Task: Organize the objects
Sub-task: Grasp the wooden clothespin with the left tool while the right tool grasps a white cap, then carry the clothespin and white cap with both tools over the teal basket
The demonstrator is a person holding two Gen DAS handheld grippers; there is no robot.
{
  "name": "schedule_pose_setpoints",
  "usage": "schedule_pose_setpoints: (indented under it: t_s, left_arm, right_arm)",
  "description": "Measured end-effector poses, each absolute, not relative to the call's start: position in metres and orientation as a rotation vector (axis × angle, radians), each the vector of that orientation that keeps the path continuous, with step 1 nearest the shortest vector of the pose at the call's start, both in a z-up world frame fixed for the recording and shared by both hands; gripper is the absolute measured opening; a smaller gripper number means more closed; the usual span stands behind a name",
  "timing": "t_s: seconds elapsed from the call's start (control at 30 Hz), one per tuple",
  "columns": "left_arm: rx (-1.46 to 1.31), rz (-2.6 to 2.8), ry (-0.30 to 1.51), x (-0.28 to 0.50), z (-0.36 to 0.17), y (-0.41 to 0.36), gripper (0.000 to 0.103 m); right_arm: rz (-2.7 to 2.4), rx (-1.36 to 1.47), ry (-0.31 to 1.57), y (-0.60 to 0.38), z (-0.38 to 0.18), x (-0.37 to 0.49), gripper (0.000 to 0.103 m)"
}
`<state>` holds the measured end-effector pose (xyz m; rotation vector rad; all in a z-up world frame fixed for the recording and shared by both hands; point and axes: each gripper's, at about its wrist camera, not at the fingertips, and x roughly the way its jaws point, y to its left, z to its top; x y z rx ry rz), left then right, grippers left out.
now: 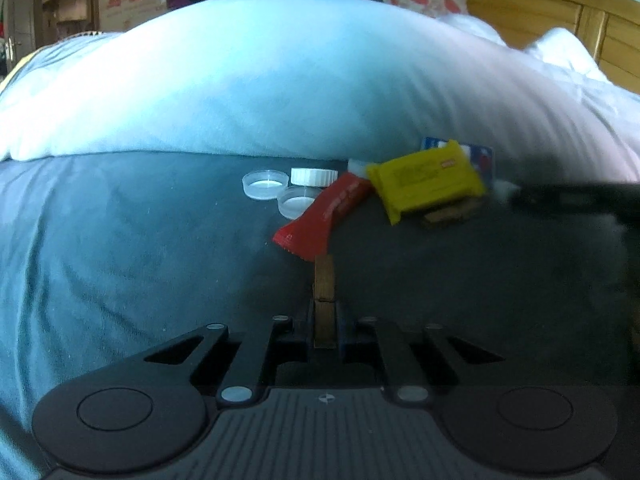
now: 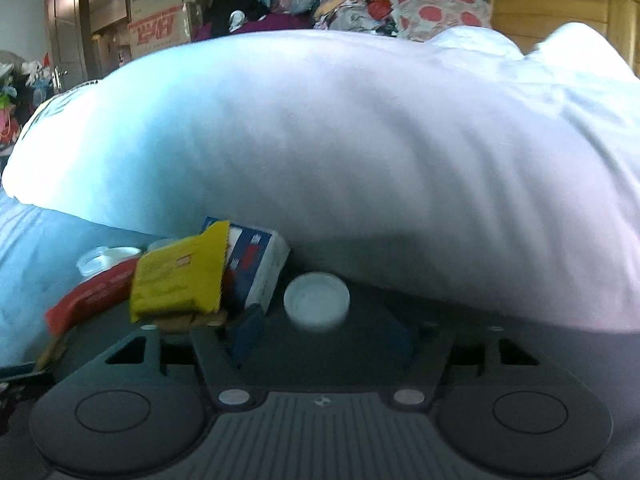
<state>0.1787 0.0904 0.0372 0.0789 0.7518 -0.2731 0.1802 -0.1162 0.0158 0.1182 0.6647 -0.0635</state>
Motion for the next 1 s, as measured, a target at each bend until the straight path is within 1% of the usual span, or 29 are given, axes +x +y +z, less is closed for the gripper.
schedule_pose_setpoints:
  t_s: [0.17, 0.2, 0.23, 0.27, 0.4, 0.57, 0.7, 0.77, 1.0]
  left_arm:
    - [0.076, -0.269, 0.740, 0.183, 0.034, 0.090, 0.014]
    - [0.077, -0.268, 0.737, 0.185, 0.033, 0.090, 0.014]
    - [0.078, -0.267, 0.736, 0.186, 0.033, 0.089, 0.014]
    - [0.081, -0.266, 0.735, 0.188, 0.033, 0.089, 0.015]
    - [0.097, -0.253, 0.742, 0.189, 0.033, 0.085, 0.013]
    - [0.078, -0.248, 0.748, 0.173, 0.047, 0.084, 0.013]
    - [0.073, -0.221, 0.673, 0.141, 0.089, 0.090, 0.013]
    - [0.067, -0.177, 0.637, 0.125, 0.114, 0.101, 0.013]
    - [-0.001, 0.098, 0.525, 0.069, 0.200, 0.182, 0.013]
  right_arm:
    - [-0.070, 0.102, 0.704, -0.115, 0.004, 0.200, 0.065]
    - [-0.072, 0.101, 0.702, -0.113, 0.003, 0.200, 0.060]
    - [-0.072, 0.102, 0.696, -0.112, 0.003, 0.199, 0.049]
    - [-0.077, 0.101, 0.691, -0.111, 0.003, 0.198, 0.042]
    - [-0.106, 0.128, 0.673, -0.108, 0.008, 0.186, 0.042]
    - [-0.104, 0.200, 0.638, -0.102, 0.027, 0.145, 0.042]
    - [-0.068, 0.223, 0.599, -0.088, 0.054, 0.109, 0.042]
    - [-0.038, 0.218, 0.571, -0.081, 0.076, 0.094, 0.042]
    - [0.123, 0.185, 0.455, -0.014, 0.165, 0.063, 0.042]
